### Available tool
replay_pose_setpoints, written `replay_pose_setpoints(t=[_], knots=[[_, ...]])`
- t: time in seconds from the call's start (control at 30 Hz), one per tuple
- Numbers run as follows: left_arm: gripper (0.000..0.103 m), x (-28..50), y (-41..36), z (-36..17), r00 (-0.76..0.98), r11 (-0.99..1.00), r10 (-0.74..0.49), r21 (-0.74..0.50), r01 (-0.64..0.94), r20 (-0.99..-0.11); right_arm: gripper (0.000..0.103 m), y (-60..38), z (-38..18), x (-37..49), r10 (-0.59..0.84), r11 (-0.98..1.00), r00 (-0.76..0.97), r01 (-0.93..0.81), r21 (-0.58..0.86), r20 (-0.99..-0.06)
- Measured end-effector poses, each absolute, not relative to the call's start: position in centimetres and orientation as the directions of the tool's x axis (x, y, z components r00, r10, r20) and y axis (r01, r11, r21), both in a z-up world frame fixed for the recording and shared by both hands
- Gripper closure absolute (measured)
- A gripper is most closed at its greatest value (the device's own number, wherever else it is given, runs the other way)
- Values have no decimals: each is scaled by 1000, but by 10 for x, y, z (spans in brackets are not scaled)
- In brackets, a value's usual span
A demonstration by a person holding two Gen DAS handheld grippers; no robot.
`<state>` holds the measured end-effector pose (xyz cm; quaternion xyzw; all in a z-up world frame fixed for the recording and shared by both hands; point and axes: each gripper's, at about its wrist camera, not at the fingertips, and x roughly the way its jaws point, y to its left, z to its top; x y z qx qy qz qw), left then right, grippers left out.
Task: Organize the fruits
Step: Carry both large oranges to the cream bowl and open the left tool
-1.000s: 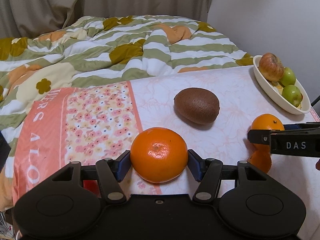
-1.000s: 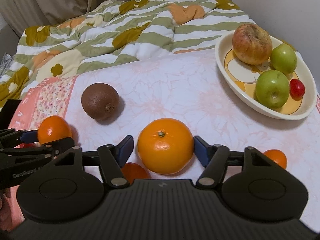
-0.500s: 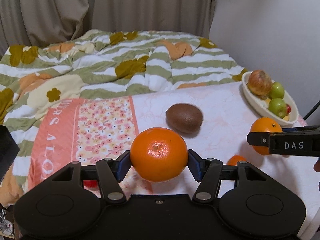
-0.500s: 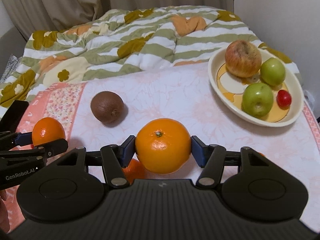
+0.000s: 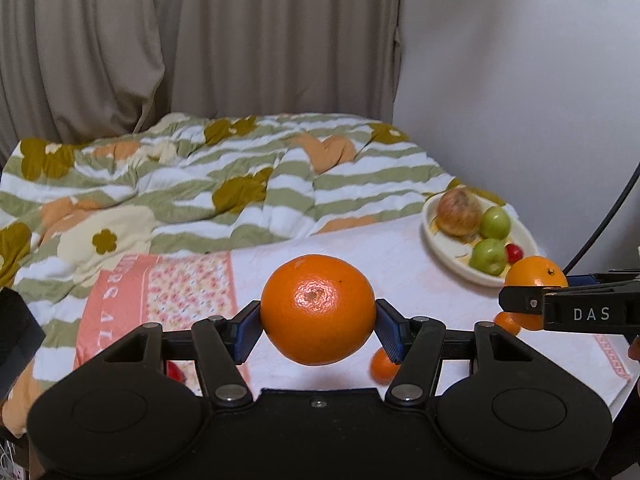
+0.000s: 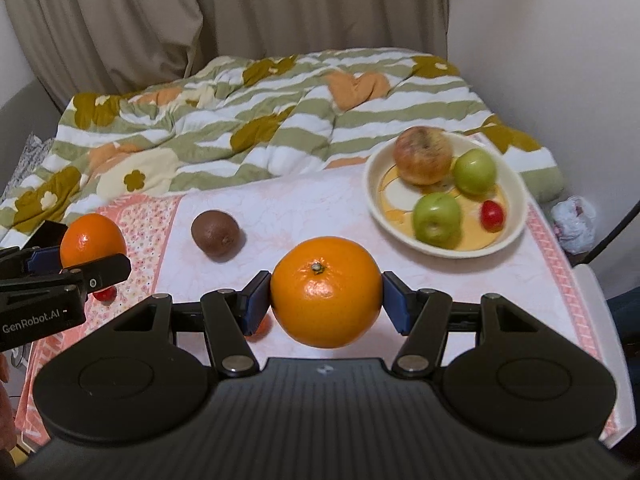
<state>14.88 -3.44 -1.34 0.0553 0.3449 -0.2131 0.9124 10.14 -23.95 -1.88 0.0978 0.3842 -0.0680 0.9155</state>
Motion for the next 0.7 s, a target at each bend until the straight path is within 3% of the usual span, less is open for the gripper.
replay_pose_setpoints(t=[0.7], knots=[[39, 137, -193, -3, 713, 950, -282, -80, 303, -642, 28, -418, -6, 104, 13, 992, 722, 77, 99, -692]])
